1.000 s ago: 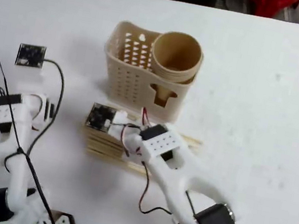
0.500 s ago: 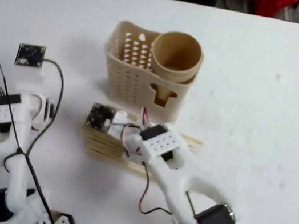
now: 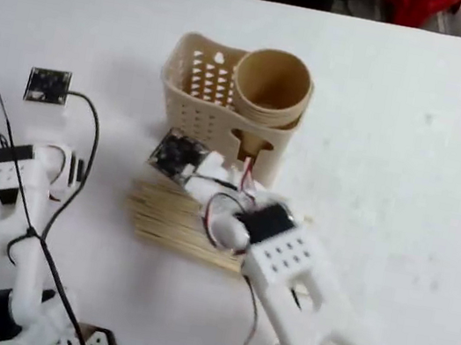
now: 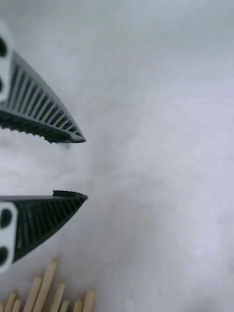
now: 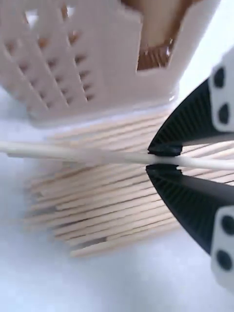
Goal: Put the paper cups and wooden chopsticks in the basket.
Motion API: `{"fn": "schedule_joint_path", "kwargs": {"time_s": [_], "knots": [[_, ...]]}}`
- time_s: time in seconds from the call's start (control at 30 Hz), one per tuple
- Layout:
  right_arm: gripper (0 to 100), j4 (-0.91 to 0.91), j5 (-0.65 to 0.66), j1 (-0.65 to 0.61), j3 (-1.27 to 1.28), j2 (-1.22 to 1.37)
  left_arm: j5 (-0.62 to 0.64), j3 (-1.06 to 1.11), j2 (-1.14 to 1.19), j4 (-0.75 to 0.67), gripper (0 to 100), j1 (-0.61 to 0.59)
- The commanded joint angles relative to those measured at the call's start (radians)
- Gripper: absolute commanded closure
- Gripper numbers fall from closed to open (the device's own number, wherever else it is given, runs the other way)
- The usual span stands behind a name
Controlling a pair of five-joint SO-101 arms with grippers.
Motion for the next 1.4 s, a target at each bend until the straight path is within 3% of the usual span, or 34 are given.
{"fn": "schedule_joint_path", "kwargs": {"time_s": [0.0,0.17,0.47,0.97,1.2,1.37], "knots": [[98.2,0.005,-0.074,0.007,-0.02,-0.188,-0.005,-0.04,0.001,0.005,82,-0.008],[98.2,0.01,-0.175,0.01,-0.163,-0.265,-0.005,-0.04,0.001,0.005,82,-0.008],[98.2,-0.068,-0.307,0.01,-0.537,-0.096,-0.005,-0.04,0.002,0.005,82,-0.008],[98.2,-0.503,-0.404,0.045,-0.985,0.351,-0.005,-0.04,0.001,0.005,82,-0.008],[98.2,-0.521,-0.595,0.18,-1.037,0.499,-0.005,-0.04,-0.001,0.005,82,-0.008],[98.2,-0.516,-0.615,0.191,-1.036,0.527,-0.005,-0.04,-0.001,0.005,82,-0.008]]}}
